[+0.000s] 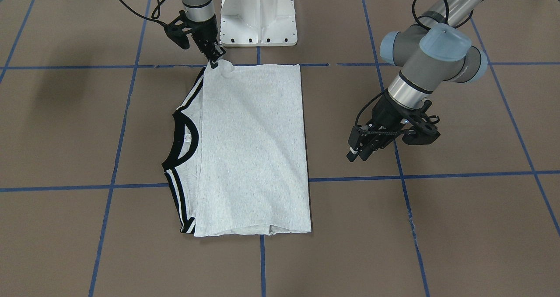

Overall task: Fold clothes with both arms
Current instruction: 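Move the left gripper to the shirt's near corner beside the right gripper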

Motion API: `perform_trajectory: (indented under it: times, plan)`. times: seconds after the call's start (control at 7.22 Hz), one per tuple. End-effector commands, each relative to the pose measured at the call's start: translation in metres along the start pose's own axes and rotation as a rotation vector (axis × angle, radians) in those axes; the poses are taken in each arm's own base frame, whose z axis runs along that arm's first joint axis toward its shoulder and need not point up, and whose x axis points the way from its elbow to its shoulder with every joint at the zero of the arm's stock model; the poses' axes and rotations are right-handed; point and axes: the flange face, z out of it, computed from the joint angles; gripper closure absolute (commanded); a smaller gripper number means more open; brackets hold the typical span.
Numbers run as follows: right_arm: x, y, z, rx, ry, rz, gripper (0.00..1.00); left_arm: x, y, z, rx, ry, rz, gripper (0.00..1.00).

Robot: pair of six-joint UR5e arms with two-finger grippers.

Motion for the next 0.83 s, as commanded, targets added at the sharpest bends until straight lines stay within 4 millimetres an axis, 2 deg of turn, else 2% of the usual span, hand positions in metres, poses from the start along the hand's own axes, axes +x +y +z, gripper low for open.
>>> perform_trajectory:
  times: [0.0, 0.14, 0.28, 0.42, 0.55, 0.69]
  plan:
    - [0.001, -0.001, -0.005, -0.004, -0.001, -0.001, 1.00, -0.008, 0.077, -0.025, -0.102, 0.030, -0.126, 0.50]
    - [0.003, -0.002, -0.004, -0.003, 0.002, 0.000, 1.00, -0.011, 0.122, -0.029, -0.140, 0.026, -0.208, 0.48]
    - [0.003, -0.002, -0.004, -0.003, 0.002, -0.002, 1.00, -0.022, 0.173, -0.027, -0.150, -0.012, -0.246, 0.45]
    - [0.003, -0.001, -0.004, -0.003, 0.002, -0.001, 1.00, -0.019, 0.220, -0.018, -0.176, -0.081, -0.299, 0.40]
    - [0.003, -0.001, -0.004, -0.003, 0.002, -0.001, 1.00, -0.019, 0.259, -0.012, -0.182, -0.102, -0.309, 0.40]
    - [0.003, -0.001, -0.004, -0.003, -0.001, -0.001, 1.00, -0.020, 0.280, -0.008, -0.191, -0.114, -0.308, 0.38]
